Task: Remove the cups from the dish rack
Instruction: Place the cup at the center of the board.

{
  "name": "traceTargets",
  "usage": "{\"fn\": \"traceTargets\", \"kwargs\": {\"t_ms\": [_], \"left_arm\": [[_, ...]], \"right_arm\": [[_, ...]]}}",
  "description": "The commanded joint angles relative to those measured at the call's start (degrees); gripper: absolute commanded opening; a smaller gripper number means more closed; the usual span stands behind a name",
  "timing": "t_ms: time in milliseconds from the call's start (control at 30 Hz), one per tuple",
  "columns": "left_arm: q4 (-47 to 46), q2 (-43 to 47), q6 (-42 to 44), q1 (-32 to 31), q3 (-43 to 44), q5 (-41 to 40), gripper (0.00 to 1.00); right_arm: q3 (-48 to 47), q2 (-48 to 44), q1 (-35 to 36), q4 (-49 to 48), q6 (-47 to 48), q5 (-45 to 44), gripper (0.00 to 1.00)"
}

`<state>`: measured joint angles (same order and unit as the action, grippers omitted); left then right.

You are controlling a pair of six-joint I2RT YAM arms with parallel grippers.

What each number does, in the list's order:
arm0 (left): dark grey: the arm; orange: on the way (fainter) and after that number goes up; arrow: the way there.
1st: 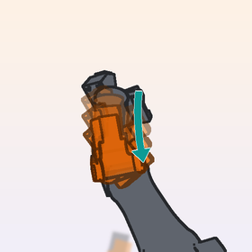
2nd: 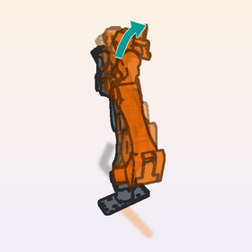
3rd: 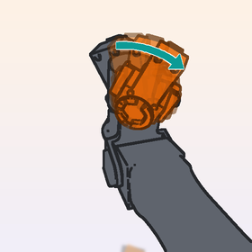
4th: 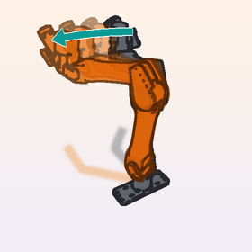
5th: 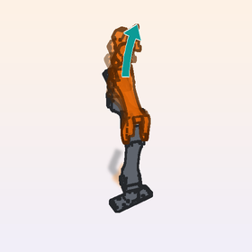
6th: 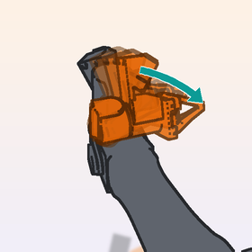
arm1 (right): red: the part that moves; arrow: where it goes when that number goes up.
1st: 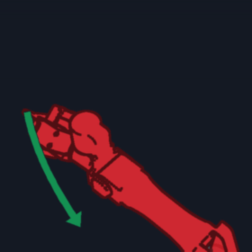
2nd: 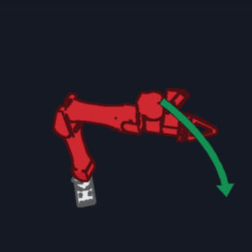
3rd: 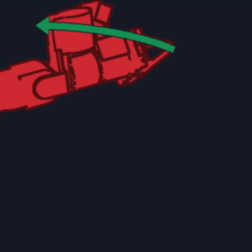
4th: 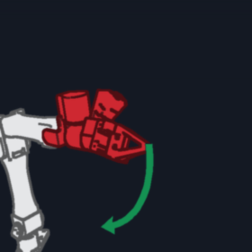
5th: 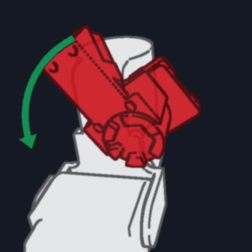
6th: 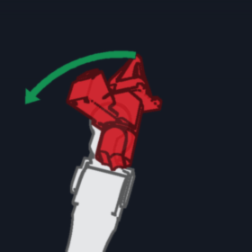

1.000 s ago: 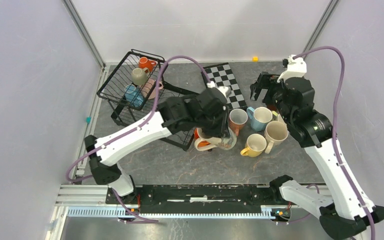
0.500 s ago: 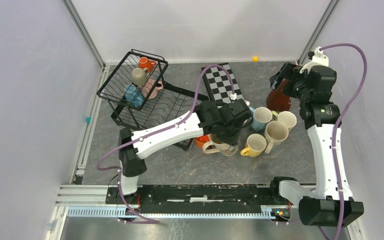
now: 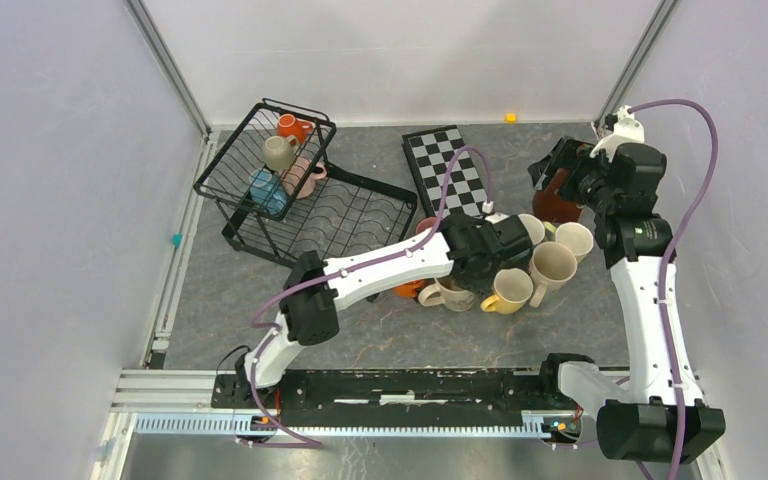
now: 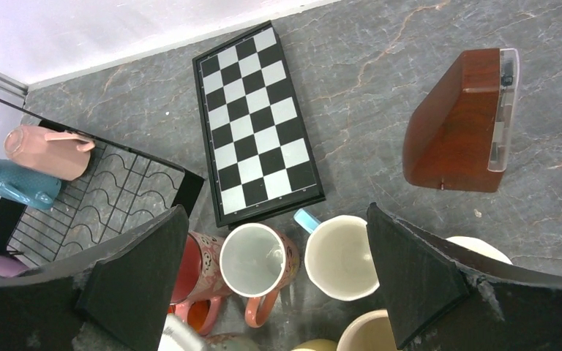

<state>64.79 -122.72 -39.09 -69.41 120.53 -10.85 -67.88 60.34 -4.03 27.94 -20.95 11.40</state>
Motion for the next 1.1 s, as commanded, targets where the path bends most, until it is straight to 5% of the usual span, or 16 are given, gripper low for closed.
{"fn": "traceTargets", "kwargs": {"t_ms": [0,433,733,1067], "left_arm": [[-0.91,-2.29,-3.74,-0.01,7.67,-4.47,0.02],[-1.78,-6.91,-5.76,1.49,7.96,-4.46,0.03],[-3.41,-5.63,-4.82,1.75,7.15,-4.27,0.37],[-3.58,0.2,-2.68,1.68,5.69,-4.21,0.55]], "right_arm": [[1.86,-2.14,-0.23,-2.8,0.28,1.85,0.98],[5.34,-3.98,-0.2,-4.56,0.02,3.54,0.98],[5.81,-4.68,-0.2,-4.49,0.34,3.71,0.98],[5.58,-5.32,-0.2,-4.35,0.48,3.5,0.98]]}}
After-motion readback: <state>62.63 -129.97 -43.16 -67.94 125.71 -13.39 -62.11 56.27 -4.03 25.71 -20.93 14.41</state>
